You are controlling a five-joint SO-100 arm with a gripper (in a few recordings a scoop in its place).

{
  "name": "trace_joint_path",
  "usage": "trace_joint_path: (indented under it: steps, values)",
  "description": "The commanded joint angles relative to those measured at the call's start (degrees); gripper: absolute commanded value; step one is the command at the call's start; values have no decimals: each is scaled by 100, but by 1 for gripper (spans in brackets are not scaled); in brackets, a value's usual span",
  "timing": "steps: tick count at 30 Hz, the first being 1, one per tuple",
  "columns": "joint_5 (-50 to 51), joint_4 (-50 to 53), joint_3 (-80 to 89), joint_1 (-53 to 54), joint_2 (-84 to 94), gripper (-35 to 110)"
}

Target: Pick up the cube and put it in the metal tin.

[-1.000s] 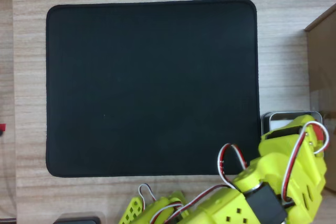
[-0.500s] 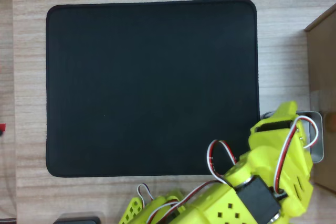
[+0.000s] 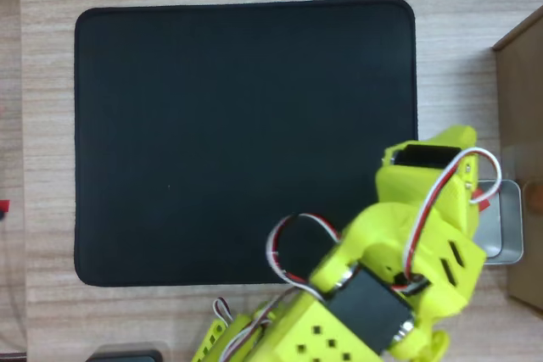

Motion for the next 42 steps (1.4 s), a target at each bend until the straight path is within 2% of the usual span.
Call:
trace_joint_path:
  steps: [1, 9, 15, 21, 27, 32, 42]
  values:
    - [149, 9, -123, -141, 343, 0]
    - [1020, 9, 536, -1406, 1494, 0]
    - [1020, 0, 1345, -2399, 2338, 0]
    - [1872, -70, 2408, -3357, 3270, 0]
    - [2320, -79, 3243, -3867, 3955, 0]
    - [2962, -18, 3744, -3885, 4324, 0]
    - [3261, 1151, 3753, -4017, 5229, 0]
